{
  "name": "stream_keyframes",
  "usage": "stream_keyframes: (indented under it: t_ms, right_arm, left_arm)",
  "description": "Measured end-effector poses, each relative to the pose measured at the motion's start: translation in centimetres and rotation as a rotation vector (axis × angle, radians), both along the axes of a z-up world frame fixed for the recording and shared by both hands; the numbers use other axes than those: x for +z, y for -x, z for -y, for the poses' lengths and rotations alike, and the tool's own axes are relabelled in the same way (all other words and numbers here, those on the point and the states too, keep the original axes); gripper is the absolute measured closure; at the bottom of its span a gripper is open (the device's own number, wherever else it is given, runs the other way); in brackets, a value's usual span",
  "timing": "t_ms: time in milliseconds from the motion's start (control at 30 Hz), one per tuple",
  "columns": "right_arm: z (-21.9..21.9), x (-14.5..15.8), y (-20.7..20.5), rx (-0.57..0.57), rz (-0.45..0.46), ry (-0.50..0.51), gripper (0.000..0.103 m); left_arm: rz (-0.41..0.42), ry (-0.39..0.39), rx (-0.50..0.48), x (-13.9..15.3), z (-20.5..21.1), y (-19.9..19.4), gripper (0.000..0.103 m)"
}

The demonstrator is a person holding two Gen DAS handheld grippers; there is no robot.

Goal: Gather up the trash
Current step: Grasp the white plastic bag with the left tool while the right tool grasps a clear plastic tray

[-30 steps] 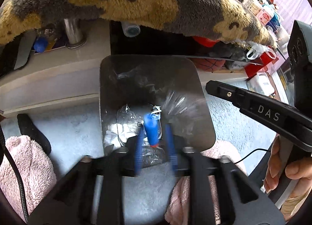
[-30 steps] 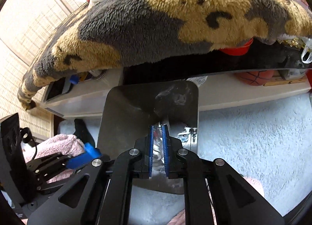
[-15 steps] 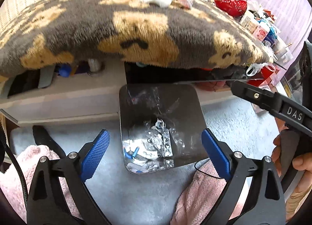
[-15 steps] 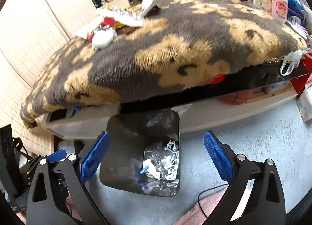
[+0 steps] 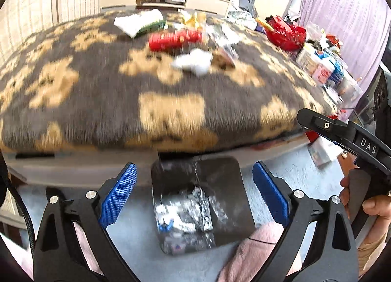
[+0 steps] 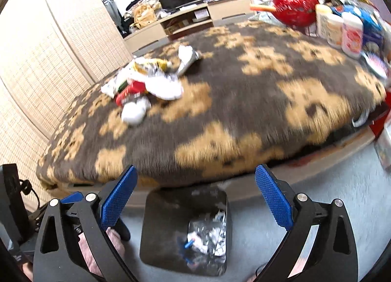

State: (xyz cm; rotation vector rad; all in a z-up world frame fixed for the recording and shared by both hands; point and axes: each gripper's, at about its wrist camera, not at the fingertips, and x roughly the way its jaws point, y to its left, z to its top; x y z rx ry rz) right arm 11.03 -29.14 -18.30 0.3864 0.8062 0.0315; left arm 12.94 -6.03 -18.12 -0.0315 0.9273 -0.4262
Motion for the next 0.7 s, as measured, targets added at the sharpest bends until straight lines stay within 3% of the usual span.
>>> stream_keyframes:
  t_ms: [367, 700]
  right_arm:
    - [-0.8, 1.4, -8.8, 0.049, 0.031, 0.059, 0.006]
    - [-3.7, -0.2, -13.6, 0.140, 0.000, 0.089, 0.013]
  left_arm:
    - [0.012, -0.020, 0.005, 0.7, 1.8, -8.1, 0.017]
    - [0.003, -0.042, -0.023, 0.2, 2.6, -11.0, 0.021]
